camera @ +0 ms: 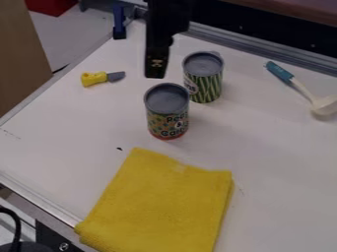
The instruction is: Moved the can to the top middle of the table
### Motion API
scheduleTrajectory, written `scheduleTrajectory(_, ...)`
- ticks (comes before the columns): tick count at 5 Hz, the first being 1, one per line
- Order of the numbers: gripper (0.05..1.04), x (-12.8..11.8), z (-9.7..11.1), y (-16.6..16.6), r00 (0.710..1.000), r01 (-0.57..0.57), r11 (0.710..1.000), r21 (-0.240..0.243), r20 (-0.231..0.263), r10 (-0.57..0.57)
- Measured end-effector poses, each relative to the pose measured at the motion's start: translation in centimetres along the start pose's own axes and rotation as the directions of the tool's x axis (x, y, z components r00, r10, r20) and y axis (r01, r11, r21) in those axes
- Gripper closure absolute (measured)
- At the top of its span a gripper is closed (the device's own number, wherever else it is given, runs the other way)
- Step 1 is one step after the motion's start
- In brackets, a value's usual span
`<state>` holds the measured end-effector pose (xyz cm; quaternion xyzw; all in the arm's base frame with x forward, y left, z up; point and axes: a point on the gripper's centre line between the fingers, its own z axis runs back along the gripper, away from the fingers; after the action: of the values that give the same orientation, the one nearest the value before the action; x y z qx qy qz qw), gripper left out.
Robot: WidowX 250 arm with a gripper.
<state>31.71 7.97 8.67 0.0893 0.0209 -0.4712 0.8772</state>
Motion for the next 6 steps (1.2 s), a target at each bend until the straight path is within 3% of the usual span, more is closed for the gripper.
scheduleTrajectory(1,0.084,-2.1,-0.3,0.5,0.99,0.126,0.992,0.002,-0.068,-0.125)
scheduleTrajectory(2,0.084,-2.3,-0.3,1.1,0.979,0.19,0.981,0.032,-0.082,-0.187)
scheduleTrajectory(3,0.084,-2.6,-0.4,1.5,0.967,0.251,0.967,0.038,-0.064,-0.248)
scheduleTrajectory(4,0.084,-3.7,-1.8,1.2,0.956,0.293,0.956,-0.025,0.01,-0.293)
scheduleTrajectory(5,0.084,-4.5,-2.6,1.6,0.954,0.299,0.954,0.002,-0.01,-0.299)
scheduleTrajectory(6,0.084,-3.7,-4.9,0.9,0.939,0.341,0.94,0.0,-0.041,-0.34)
